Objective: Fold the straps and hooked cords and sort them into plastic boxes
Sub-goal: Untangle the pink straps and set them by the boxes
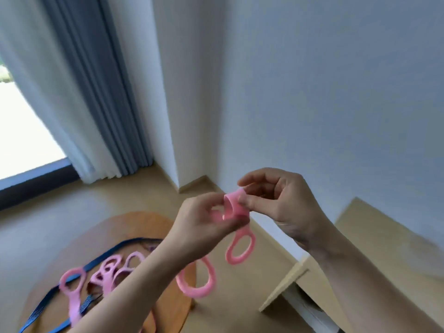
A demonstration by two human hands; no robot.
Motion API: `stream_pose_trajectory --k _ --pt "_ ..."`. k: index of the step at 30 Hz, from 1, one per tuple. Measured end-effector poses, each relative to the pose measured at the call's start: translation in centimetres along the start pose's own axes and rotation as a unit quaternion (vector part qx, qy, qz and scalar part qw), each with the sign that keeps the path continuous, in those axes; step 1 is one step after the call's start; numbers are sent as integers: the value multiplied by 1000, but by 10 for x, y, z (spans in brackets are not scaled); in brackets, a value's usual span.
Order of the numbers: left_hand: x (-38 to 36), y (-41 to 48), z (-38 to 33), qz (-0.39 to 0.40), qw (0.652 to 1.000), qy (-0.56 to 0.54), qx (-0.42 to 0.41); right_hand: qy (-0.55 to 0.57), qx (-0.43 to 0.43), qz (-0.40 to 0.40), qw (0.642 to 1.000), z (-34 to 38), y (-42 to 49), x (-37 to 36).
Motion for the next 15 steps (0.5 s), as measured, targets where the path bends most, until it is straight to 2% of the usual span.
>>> stream_pose_trajectory --k 2,4,6,8,9,12,15 --pt "-39 15 -27 14 998 -68 12 -9 6 -51 999 -3 -27 46" --pt "-79 24 -53 53 989 -138 21 -76 -8 -89 993 -21 -57 94" --pt "-120 32 -76 117 972 -201 22 -114 -75 -40 990 -48 -91 130" --pt "-164 37 -92 170 958 -232 18 -39 -144 18 989 -82 -126 152" --pt "-187 39 -97 184 954 -237 24 -1 -164 0 986 -98 -143 160" --pt "-246 46 -99 189 950 -236 72 53 -195 -179 963 -144 -193 193" --pt "-298 58 -80 197 953 -185 137 115 -247 -284 919 -173 -243 226"
Point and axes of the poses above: each hand's wrist, its own y-axis towards the middle knuckle, its own x-axis out of the back of the hand, z = x × y, the point moved 2 cm from there along y, towards the middle knuckle, and after that the axes turned 3 degrees about z, right-handed, at the moved point
